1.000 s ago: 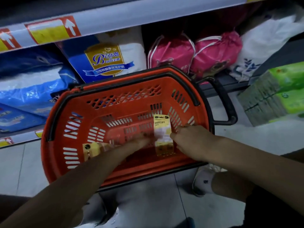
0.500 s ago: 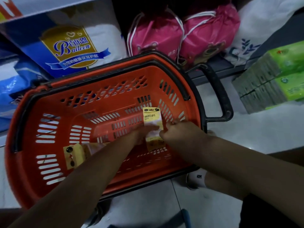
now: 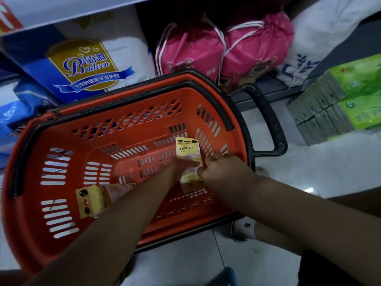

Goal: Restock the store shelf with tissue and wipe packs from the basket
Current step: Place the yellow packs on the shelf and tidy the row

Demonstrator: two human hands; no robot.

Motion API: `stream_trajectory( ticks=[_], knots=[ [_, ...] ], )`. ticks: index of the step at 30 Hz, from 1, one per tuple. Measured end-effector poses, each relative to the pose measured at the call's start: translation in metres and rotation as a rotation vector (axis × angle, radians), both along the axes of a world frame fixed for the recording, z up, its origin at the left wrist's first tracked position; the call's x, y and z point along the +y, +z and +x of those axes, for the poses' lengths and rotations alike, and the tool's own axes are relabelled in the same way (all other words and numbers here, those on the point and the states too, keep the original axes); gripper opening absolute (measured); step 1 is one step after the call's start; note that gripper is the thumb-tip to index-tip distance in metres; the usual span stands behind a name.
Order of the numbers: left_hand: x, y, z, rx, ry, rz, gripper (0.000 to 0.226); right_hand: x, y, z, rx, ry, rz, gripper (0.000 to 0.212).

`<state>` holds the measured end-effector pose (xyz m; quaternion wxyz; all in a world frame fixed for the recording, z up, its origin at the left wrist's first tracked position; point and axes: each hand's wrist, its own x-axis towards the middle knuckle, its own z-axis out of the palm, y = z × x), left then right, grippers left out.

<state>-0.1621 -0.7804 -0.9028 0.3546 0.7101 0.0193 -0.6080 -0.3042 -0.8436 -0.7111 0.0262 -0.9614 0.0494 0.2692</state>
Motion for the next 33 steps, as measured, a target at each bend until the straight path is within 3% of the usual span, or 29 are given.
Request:
stream_trajectory(
  ticks=[3, 8, 11, 14, 15, 16, 19, 21, 27, 33],
  knots=[
    [0.004, 0.009, 0.010, -0.066, -0.013, 0.143, 0.029, 0.001, 0.002, 0.003, -0.006, 0.026, -0.014, 0.042],
    [0.022, 0.045, 0.018, -0.125, 0.017, 0.130, 0.030, 0.002, 0.000, 0.018, 0.099, -0.010, -0.108, 0.046],
    [0.038, 0.066, 0.025, -0.167, -0.021, 0.164, 0.058, 0.004, 0.001, 0.024, 0.073, -0.033, -0.143, 0.048],
    [0.063, 0.075, 0.042, -0.171, 0.054, 0.108, 0.128, 0.008, 0.005, 0.028, 0.062, -0.080, -0.163, 0.052],
    [0.071, 0.076, 0.049, -0.180, 0.076, 0.081, 0.135, 0.011, 0.007, 0.030, 0.044, -0.102, -0.161, 0.052],
    [0.079, 0.083, 0.053, -0.184, 0.093, 0.053, 0.128, 0.014, 0.010, 0.033, 0.017, -0.129, -0.146, 0.053],
    [0.093, 0.142, 0.050, -0.198, 0.156, -0.054, 0.075, 0.028, 0.023, 0.043, -0.124, -0.213, -0.021, 0.062],
    [0.103, 0.168, 0.052, -0.220, 0.204, -0.117, 0.052, 0.038, 0.034, 0.049, -0.224, -0.264, 0.100, 0.068],
    [0.129, 0.218, 0.054, -0.238, 0.290, -0.286, 0.040, 0.062, 0.058, 0.063, -0.384, -0.381, 0.392, 0.076],
    [0.127, 0.227, 0.047, -0.220, 0.398, -0.381, 0.037, 0.072, 0.052, 0.074, -0.443, -0.480, 0.393, 0.094]
  ],
)
